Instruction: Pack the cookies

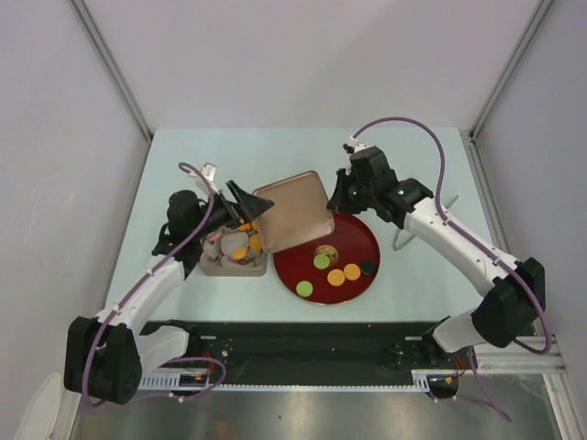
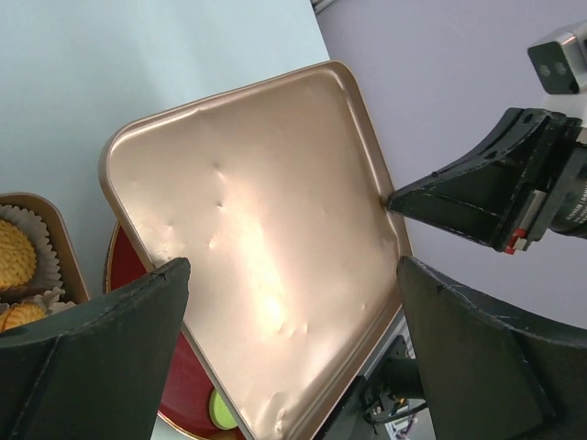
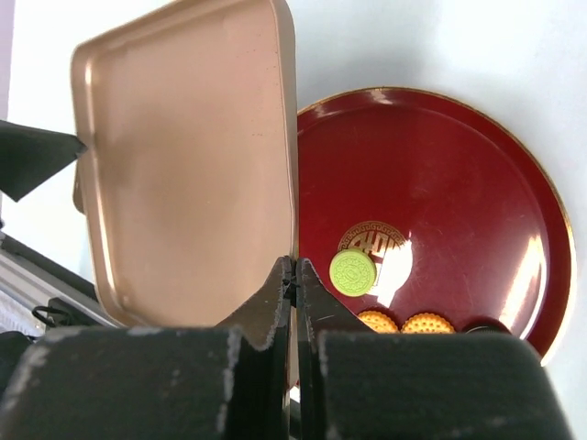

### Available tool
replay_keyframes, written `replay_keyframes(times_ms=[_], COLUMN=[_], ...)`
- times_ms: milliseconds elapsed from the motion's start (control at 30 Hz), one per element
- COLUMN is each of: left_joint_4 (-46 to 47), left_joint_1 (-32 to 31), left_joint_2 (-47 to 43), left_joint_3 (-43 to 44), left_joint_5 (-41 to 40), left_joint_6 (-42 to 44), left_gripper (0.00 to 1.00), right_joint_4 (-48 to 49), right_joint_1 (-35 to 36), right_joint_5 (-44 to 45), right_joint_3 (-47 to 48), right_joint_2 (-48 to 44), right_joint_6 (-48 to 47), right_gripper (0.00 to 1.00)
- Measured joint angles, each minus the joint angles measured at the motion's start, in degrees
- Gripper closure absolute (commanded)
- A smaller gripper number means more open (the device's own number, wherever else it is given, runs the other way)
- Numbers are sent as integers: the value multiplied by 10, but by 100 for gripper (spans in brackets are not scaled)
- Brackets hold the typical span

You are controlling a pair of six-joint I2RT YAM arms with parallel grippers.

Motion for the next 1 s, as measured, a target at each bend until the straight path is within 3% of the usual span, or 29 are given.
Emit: replay_keyframes(times_ms=[400, 667, 733, 867, 1000], left_joint_4=[6, 42, 52, 56, 57], left_joint_1=[0, -16, -24, -30, -30], left_joint_2=[-38, -32, -30, -25, -26], left_joint_3=[-13, -21, -21, -21, -21], left_joint_5=[-17, -16, -15, -15, -17], left_joint_6=[-2, -20, -21, -23, -26], left_gripper=[0, 0, 4, 24, 33], right_joint_4=[-1, 3, 7, 17, 16], right_joint_1=[-41, 6, 18, 37, 32], right_joint_5=[4, -8, -13, -26, -28], right_joint_3=[0, 0, 0, 0, 0], right_joint_2=[-43, -42, -42, -42, -42], right_joint_6=[0, 2, 5, 11, 11], right_gripper=[100, 100, 100, 100, 91])
